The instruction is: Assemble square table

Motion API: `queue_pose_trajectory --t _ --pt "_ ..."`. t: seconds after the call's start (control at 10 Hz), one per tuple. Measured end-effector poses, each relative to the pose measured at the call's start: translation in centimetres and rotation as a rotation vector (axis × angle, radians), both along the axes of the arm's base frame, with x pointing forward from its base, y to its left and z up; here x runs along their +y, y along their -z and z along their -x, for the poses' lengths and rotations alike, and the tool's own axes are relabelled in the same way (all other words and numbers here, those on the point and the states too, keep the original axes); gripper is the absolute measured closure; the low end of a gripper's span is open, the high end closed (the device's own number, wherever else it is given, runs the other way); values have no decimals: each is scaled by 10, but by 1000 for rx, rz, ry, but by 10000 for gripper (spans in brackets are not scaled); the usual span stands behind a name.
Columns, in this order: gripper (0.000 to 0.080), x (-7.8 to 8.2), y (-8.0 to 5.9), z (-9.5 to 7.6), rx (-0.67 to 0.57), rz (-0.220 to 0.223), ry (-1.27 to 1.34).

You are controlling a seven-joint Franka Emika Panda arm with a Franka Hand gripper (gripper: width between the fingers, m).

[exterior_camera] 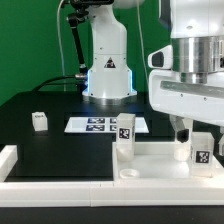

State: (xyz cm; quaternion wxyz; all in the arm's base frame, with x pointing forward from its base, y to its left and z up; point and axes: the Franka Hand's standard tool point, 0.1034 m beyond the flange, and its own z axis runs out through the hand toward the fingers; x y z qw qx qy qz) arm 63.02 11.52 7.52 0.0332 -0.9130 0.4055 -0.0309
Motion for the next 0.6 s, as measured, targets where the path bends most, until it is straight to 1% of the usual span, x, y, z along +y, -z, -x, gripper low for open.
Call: queue_pose_trajectory --t 0.1,0.2,0.3,0.4,0.5,0.6 --pt "151 1 2 -2 -47 55 -213" --pt "151 5 5 1 -77 79 -359" --pt "151 9 5 0 -83 108 -522" --pt "151 10 0 -7 -94 138 -666" --pt "275 9 2 -5 -91 127 -592" --pt "275 9 3 -4 -89 127 -580"
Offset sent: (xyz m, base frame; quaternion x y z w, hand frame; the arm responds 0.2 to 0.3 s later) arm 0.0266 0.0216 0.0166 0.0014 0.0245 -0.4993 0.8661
